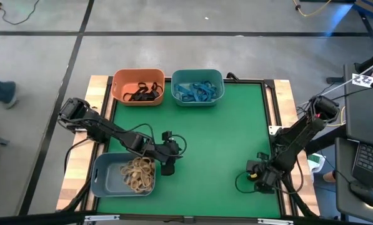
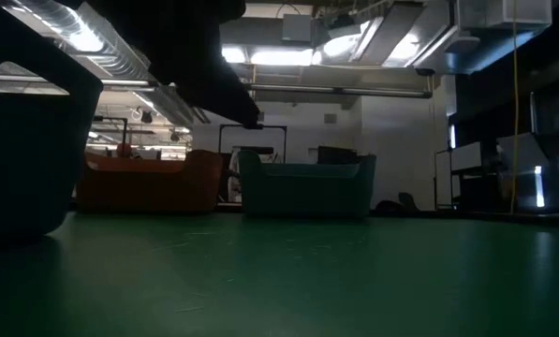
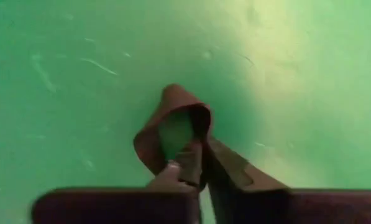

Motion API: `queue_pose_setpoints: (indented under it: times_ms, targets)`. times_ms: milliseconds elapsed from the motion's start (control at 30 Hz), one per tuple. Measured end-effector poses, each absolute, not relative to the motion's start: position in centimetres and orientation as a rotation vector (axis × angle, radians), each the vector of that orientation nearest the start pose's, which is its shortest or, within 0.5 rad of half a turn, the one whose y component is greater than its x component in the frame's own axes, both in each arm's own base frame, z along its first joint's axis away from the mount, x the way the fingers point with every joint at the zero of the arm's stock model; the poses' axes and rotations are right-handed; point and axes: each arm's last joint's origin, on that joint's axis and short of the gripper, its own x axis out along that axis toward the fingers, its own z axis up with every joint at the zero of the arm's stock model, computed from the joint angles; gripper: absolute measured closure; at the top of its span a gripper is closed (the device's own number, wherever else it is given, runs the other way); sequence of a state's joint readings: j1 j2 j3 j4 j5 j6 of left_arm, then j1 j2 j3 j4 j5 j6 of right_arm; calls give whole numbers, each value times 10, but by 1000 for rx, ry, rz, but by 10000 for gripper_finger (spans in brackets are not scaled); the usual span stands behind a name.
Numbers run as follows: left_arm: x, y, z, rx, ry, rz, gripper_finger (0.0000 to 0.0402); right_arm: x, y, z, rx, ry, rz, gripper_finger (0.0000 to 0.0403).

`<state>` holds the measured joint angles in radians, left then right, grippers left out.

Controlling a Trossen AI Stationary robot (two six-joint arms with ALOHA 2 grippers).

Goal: Sort rubber bands into baskets
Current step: Put the small black rubber band into the orange bin

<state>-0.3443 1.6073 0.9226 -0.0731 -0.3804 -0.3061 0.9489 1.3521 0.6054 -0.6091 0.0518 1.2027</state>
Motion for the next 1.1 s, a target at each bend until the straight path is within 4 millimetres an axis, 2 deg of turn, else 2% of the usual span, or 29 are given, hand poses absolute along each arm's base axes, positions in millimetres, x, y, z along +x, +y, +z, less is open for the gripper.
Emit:
queue_pose_setpoints:
  times_ms: [67,233,367,533,800,1100]
  targets:
    - [312,-101,195,-35,673,136,258,123,168,148,307,1358,-51,392]
    - [317,-102,202,-52,587,115,258,139,173,166,267,1130,-104,383]
    - [321,-104,208,-44,521,97,258,152,169,175,253,930,-212,398]
    - [331,-107,204,-8,451,74,258,169,160,179,236,767,-305,387]
    - [351,-115,189,84,306,38,258,202,151,179,148,625,-334,399]
    - [366,-119,176,137,298,32,258,232,144,177,125,535,-323,394]
